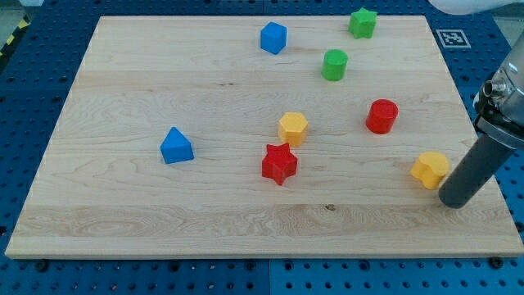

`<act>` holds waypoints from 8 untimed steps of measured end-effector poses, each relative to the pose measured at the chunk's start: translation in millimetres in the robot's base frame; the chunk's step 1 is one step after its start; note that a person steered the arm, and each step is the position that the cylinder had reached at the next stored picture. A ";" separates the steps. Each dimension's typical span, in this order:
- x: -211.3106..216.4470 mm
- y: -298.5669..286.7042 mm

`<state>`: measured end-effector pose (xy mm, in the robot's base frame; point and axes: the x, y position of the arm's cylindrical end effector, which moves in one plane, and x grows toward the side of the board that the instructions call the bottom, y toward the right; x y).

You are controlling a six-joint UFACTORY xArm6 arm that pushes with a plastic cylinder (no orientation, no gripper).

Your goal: Move the yellow heart towards left and up

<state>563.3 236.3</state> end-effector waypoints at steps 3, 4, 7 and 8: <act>-13.2 30.0; -26.6 20.2; -28.8 -14.2; -24.9 -29.6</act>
<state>538.3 206.7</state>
